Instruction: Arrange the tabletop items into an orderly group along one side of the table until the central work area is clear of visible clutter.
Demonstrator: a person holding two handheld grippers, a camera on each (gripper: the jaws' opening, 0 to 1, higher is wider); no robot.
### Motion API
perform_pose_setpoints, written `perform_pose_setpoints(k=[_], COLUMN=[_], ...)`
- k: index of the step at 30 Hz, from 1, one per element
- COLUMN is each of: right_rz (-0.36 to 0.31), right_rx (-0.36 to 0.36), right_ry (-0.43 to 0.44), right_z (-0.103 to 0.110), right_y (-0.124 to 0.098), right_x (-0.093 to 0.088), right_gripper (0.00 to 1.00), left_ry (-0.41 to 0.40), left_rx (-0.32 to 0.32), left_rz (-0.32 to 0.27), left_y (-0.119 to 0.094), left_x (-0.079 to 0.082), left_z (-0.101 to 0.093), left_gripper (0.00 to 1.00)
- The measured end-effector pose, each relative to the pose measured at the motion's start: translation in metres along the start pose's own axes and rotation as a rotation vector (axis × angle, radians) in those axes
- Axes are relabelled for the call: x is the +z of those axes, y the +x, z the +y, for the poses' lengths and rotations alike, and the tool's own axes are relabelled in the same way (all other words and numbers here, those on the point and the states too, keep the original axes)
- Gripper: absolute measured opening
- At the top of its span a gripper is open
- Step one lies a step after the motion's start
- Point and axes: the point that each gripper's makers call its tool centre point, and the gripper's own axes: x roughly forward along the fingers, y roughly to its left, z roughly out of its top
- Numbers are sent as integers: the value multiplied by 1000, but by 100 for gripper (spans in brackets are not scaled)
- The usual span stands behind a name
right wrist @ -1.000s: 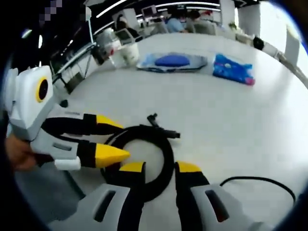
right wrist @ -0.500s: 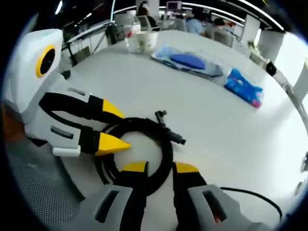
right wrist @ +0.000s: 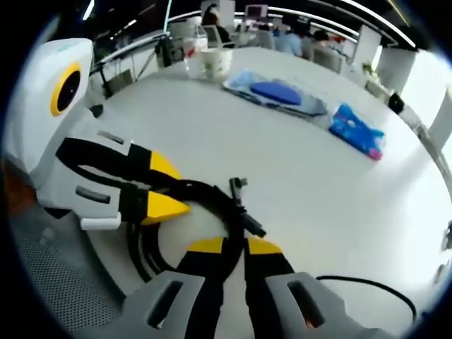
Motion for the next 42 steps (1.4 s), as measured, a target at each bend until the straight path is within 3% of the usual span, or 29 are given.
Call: perform_pose_setpoints(k=[15,26,34,42], right_rz=[19,-2,-21,-71], right_rx=[23,26,23,5], right_ry=[30,34,64,68], right_z=[0,-1,-8,-18], right_y=[0,-1,-3,-5], right_x=[0,5,15,38], right_gripper=[4,3,3,3], left_ry=[0,-13,-22,-45], left_rx=[-18,-25,-31,-14], left_rz=[33,35,10,-17], left_y=[-4,-6,-8,-8], left_x=[1,3,15,34], left_z=[0,2,6,21], left_gripper=[8,7,7,6])
